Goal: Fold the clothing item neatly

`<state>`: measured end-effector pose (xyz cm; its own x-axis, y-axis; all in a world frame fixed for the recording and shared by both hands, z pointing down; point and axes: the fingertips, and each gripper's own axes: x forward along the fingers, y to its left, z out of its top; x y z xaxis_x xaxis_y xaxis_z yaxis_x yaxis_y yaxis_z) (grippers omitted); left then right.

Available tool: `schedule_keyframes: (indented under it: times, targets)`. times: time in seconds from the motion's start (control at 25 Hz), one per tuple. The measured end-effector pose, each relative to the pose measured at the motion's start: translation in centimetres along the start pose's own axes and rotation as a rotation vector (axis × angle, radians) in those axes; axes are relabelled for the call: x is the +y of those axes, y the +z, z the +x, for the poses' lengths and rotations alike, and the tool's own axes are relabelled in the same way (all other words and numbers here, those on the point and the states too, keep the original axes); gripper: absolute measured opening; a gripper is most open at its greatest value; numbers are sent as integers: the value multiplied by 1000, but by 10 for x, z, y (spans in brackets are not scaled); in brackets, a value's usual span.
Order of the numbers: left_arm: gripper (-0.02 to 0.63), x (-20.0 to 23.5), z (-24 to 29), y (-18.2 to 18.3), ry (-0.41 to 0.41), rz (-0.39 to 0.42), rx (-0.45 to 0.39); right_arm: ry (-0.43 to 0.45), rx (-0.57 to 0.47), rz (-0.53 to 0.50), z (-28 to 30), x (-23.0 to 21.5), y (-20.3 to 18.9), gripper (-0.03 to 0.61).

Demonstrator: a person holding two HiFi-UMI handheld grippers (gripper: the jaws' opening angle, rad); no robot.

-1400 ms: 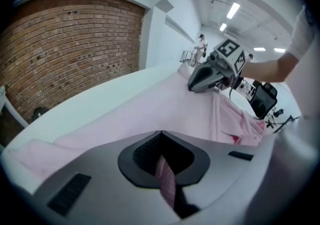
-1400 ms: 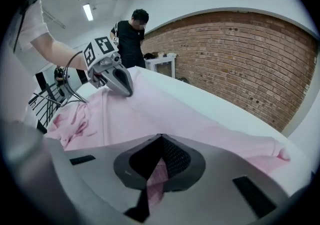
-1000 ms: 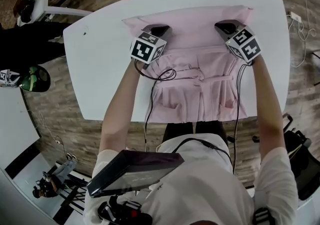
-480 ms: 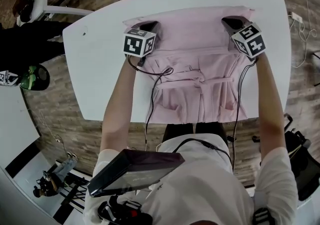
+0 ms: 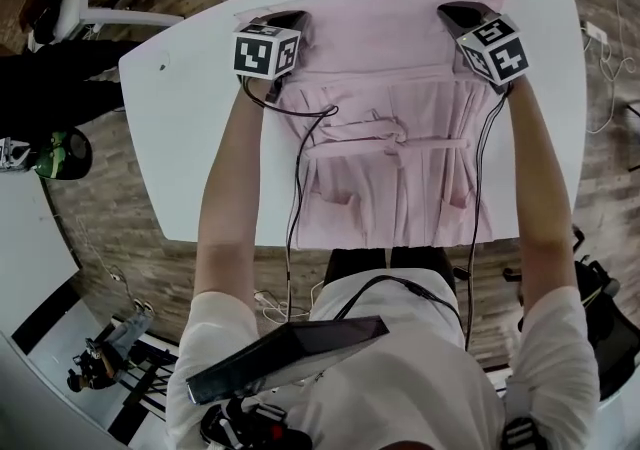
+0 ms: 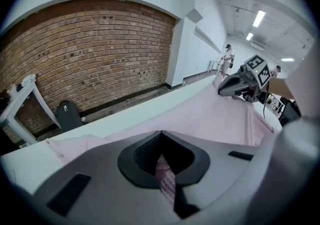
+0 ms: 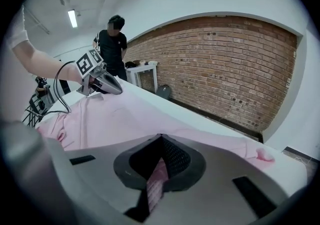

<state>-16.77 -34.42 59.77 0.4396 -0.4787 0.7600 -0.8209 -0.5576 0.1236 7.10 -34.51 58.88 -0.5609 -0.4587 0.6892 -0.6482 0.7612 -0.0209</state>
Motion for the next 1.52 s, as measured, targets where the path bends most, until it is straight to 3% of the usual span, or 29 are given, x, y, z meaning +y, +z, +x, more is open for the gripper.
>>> schedule_keyframes:
  times: [0.32, 0.6, 0.72, 0.88, 1.12, 1.4, 1.52]
  targets:
    - [2, 38, 24, 32, 33, 7, -9, -17, -5, -7, 31, -36, 29, 3]
    - [2, 33, 9, 32, 67, 92, -32, -27, -36, -64, 20, -30, 31, 5]
    - [2, 21, -16, 29, 52, 107, -69, -9, -58, -33, -2, -19, 31, 5]
    - [2, -13, -70, 22, -28, 94, -166, 17, -93, -5, -43, 16, 27, 5]
    - [2, -85, -150, -1, -116, 88, -272, -20, -200, 40, -122, 88, 27, 5]
    - [2, -181, -228, -31, -143, 164, -335, -50, -281, 80, -202, 202, 20, 5]
    - [2, -207, -254, -39, -164, 135, -367, -85, -306, 112, -226, 234, 17, 5]
